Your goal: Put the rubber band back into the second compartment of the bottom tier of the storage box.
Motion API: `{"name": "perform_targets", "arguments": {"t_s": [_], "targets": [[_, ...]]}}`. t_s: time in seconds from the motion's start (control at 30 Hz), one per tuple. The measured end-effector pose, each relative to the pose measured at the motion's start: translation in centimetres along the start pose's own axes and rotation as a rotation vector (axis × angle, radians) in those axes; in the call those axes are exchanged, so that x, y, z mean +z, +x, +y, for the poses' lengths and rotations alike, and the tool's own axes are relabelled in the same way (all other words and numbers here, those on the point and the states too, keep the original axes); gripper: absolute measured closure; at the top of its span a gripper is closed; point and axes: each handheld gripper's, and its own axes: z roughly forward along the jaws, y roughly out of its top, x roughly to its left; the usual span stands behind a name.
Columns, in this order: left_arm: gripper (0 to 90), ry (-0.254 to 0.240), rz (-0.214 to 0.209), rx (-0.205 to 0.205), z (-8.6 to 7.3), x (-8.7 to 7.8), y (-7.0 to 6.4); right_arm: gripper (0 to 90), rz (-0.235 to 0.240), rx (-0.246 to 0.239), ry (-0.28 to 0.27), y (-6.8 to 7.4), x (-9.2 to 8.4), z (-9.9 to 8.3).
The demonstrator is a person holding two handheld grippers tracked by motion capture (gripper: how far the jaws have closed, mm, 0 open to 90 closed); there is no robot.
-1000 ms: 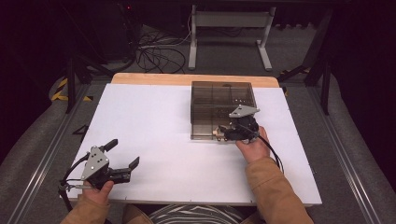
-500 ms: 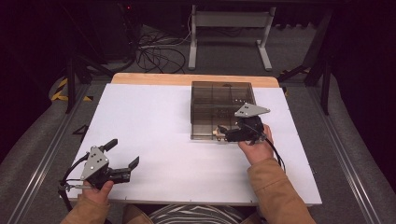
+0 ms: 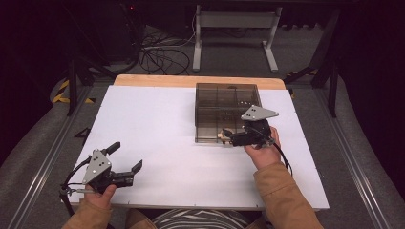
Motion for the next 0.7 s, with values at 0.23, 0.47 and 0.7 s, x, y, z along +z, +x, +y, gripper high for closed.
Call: {"name": "perform_targets", "arguments": {"t_s": [0.23, 0.47, 0.7], "targets": [[5.8, -0.002, -0.002, 0.0, 0.0, 0.0, 0.0, 7.1, 0.024, -0.001, -0.06, 0.3, -1.5, 0.4], [5.8, -0.004, 0.0, -0.001, 0.0, 0.0, 0.1, 3.6, 0.068, 0.016, -0.101, 0.7, -3.2, 0.0], [5.8, -0.006, -0.001, -0.001, 0.1, -0.1, 0.0, 1.0, 0.115, 0.031, -0.144, 1.3, -4.8, -1.0]]}}
